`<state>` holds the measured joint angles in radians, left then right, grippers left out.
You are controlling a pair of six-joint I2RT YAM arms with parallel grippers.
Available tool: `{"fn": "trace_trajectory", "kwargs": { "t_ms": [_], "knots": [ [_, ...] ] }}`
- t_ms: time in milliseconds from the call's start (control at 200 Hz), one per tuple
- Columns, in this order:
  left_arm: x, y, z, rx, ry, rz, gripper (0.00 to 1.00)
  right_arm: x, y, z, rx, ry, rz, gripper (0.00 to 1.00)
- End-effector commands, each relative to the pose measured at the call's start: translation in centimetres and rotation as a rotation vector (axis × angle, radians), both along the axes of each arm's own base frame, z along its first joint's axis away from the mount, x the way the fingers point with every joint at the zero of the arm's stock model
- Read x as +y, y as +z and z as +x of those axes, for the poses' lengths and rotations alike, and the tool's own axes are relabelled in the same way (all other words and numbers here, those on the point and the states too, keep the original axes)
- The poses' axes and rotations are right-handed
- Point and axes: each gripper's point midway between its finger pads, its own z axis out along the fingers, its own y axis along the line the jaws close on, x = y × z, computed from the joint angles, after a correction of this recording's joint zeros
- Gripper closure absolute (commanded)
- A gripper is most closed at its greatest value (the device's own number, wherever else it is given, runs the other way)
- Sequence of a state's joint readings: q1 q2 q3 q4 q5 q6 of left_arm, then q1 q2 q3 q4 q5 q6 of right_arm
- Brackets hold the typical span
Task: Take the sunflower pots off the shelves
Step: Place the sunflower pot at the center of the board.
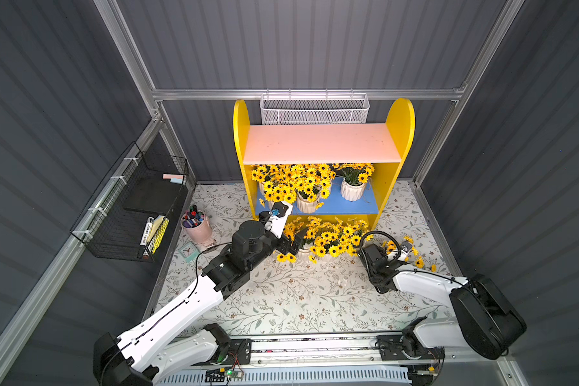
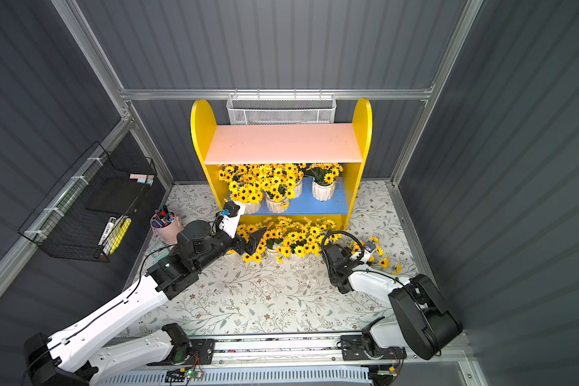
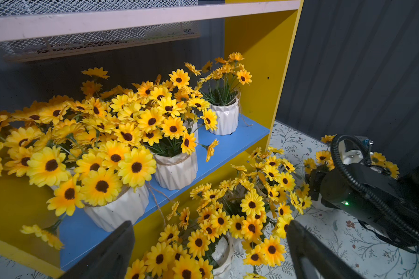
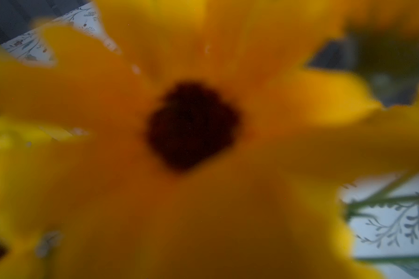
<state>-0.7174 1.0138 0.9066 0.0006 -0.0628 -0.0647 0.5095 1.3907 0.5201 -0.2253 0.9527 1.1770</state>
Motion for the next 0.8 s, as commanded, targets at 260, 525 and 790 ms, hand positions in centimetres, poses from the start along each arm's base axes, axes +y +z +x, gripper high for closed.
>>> {"fn": "trace_trajectory", "kwargs": {
  "t_ms": [260, 525, 790],
  "knots": [
    [-0.2, 0.2, -0.3, -0.007, -0.011, -0.011, 0.00, 1.5, 0.4, 2.9, -0.099, 0.047, 0.012, 1.00],
    [-0.2, -0.1, -0.2, -0.002, -0.008, -0.004, 0.01, 2.0, -1.2, 4.0, -0.081, 0.103, 0.014, 0.93],
    [-0.2, -0.1, -0.2, -0.004, -0.009, -0.001, 0.01, 2.7, -0.7, 4.3, -0.074, 0.154, 0.040, 0.02]
  ]
}}
